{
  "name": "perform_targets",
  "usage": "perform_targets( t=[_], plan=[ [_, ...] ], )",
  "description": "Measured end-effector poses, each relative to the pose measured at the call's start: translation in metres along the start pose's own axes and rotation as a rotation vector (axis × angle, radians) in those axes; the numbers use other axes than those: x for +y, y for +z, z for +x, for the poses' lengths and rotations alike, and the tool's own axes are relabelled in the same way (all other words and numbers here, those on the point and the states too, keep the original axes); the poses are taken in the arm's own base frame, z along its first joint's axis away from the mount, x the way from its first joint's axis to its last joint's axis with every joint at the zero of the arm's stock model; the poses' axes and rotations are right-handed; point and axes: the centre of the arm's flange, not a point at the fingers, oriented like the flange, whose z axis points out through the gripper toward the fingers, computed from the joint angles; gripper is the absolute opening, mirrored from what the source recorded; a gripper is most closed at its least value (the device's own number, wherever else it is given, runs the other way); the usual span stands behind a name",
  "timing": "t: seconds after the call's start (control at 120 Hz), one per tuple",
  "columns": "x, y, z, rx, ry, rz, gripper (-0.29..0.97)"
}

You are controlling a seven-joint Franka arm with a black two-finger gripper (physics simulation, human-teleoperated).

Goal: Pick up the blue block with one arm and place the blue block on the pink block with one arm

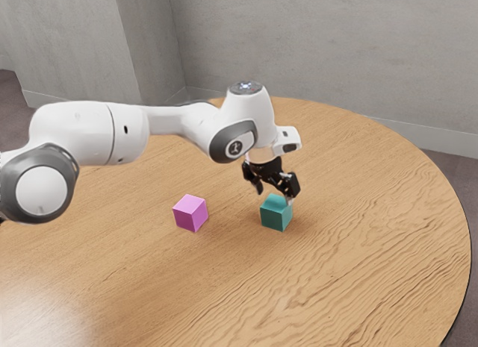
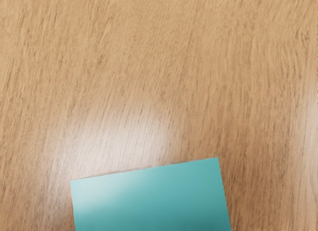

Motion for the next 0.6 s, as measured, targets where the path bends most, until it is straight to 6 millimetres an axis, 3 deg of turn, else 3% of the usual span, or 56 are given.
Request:
perform_targets(
  t=[0.6],
  plan=[
    [0.002, 0.017, 0.001, -0.011, 0.063, -0.024, 0.68]
  ],
)
